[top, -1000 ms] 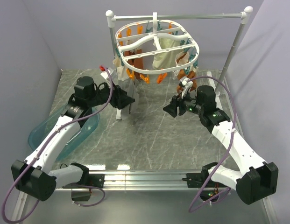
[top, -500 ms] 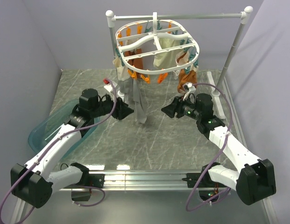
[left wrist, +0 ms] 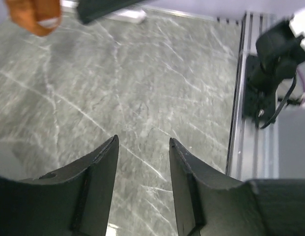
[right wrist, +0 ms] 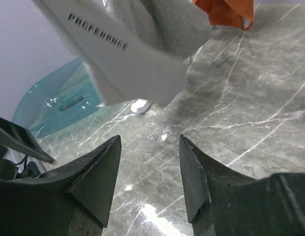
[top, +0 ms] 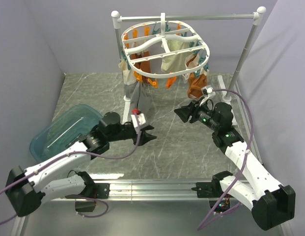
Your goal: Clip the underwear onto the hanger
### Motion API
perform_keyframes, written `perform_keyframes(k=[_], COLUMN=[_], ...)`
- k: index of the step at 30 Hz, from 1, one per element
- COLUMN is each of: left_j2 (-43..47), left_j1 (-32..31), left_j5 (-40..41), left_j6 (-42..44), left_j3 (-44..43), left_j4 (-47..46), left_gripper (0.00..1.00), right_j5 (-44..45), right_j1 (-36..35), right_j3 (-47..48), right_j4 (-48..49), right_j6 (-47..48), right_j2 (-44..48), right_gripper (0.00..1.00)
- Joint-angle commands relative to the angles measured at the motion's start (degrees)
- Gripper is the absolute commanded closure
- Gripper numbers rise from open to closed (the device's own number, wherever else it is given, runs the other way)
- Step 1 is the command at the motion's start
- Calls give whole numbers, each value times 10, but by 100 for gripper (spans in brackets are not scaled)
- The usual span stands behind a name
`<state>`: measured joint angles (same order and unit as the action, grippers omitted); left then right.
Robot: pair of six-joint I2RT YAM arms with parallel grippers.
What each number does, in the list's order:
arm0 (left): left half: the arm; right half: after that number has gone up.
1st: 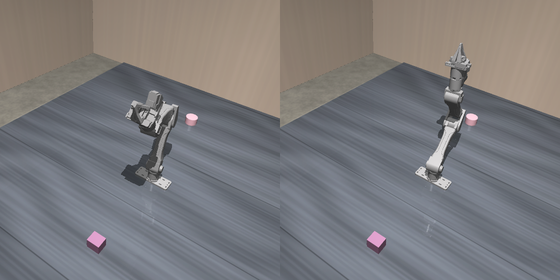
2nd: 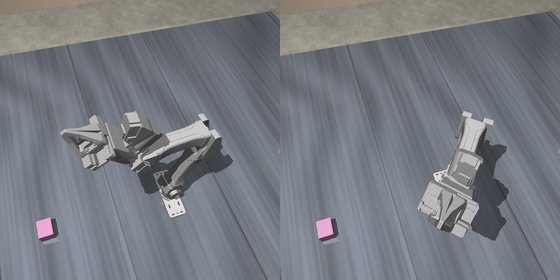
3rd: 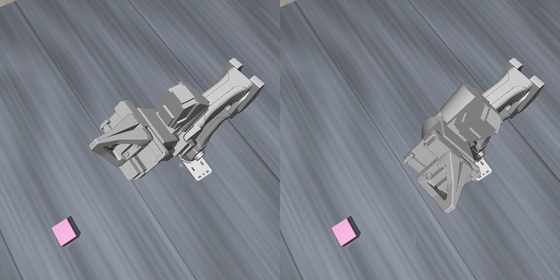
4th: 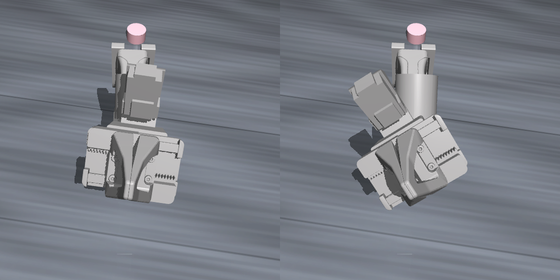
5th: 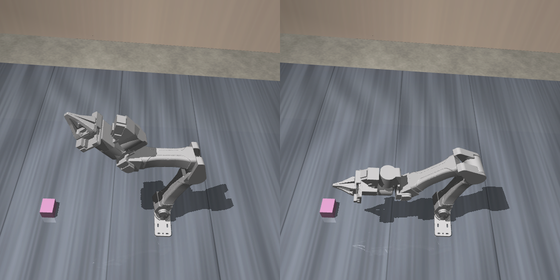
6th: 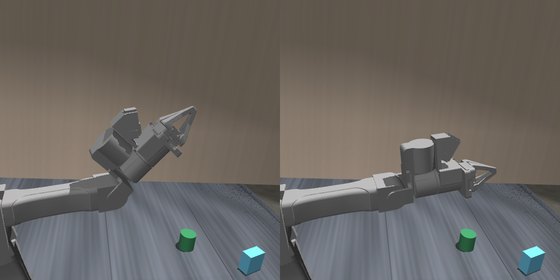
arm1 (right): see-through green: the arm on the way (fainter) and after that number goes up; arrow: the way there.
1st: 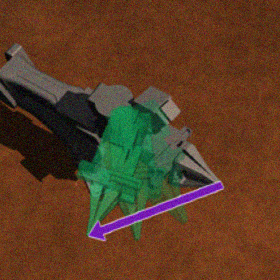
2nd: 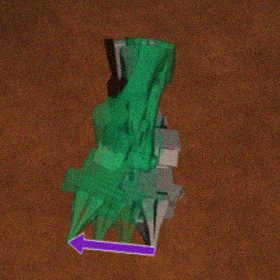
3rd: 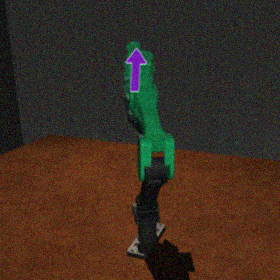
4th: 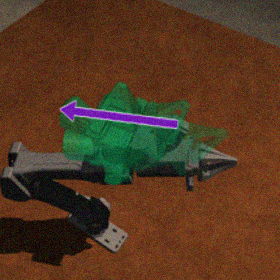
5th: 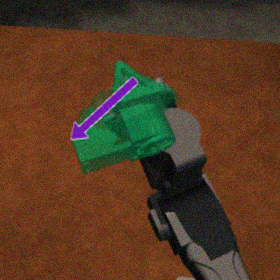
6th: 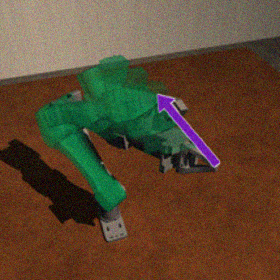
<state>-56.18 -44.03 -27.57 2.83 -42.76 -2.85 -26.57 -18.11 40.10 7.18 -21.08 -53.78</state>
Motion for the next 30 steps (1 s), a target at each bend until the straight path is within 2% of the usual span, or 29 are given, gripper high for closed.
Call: perform_keyframes(k=[1,10,20,25,30], left_j2=[-45,-124,-97,-48,-45], left_j1=[-33,-45,-49,-48,-49], left_j5=[49,111,65,45,73], left_j6=[76,110,114,69,-25], left_j3=[-28,-23,14,36,-22], left_j4=[-40,-139,-157,-195,-221], left_gripper=[50,49,46,43,46], right_j5=[18,58,83,76,78], right_j1=[4,4,-3,-11,-15], right_j3=[-5,38,81,83,48], right_j4=[13,13,34,64,94], right_j6=[10,15,20,30,31], right_j2=[30,92,89,79,86], right_gripper=[42,43,47,48,48])
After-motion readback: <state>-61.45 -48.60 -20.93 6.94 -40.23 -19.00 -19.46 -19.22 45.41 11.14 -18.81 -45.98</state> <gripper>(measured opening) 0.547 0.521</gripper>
